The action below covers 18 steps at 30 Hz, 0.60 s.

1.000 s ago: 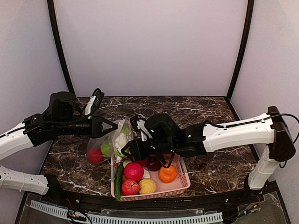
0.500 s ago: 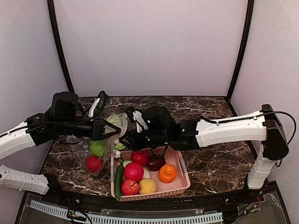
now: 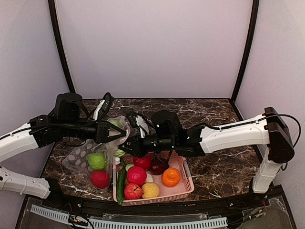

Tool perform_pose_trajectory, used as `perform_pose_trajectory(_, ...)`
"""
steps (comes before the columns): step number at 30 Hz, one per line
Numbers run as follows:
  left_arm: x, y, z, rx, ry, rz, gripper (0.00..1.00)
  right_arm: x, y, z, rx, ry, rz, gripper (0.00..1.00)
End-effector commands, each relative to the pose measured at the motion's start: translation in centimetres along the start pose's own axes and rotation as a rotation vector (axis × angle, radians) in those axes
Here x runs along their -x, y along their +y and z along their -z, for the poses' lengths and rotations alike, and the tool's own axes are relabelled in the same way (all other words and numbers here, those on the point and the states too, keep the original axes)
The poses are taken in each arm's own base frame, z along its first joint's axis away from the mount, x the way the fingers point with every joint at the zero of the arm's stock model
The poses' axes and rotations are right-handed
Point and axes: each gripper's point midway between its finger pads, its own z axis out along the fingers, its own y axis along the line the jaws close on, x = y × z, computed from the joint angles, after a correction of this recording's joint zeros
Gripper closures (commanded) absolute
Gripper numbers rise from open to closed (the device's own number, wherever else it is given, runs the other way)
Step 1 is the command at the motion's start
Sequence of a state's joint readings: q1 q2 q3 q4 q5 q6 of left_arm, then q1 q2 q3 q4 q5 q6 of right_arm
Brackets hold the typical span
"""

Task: Place the food in the zip-top bag and seal the zipper
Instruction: Adjust the fake vegetable in the zipper food storage bag.

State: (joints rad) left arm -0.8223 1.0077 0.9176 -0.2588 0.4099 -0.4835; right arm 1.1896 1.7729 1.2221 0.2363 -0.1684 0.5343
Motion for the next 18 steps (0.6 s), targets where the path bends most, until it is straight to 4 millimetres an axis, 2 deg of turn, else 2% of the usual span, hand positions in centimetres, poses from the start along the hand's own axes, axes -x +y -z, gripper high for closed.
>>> perform_pose_trajectory(1, 2.4, -2.2, 0.9, -0.064, -0.074, -0.040, 0.99, 2.8, 5.5, 1.1, 0.233, -0.073, 0.097, 0.73)
perform_pose_trajectory(10, 2.6, -2.3, 1.3, -0.067, -0.095, -0.030, 0.99, -1.3, 6.7, 3.0, 0.232, 0.056, 0.116, 0.72)
perform_pose_trajectory(13, 2.6, -2.3, 1.3, -0.065, -0.097, -0.026, 0.99, -2.3, 6.4, 4.0, 0.193, 0.064, 0.091, 0.70)
perform_pose_trajectory(18, 2.3, -2.4, 1.2, -0.076, -0.087, -0.023, 0.99, -2.6, 6.3, 5.9, 0.123, 0.050, 0.062, 0.63)
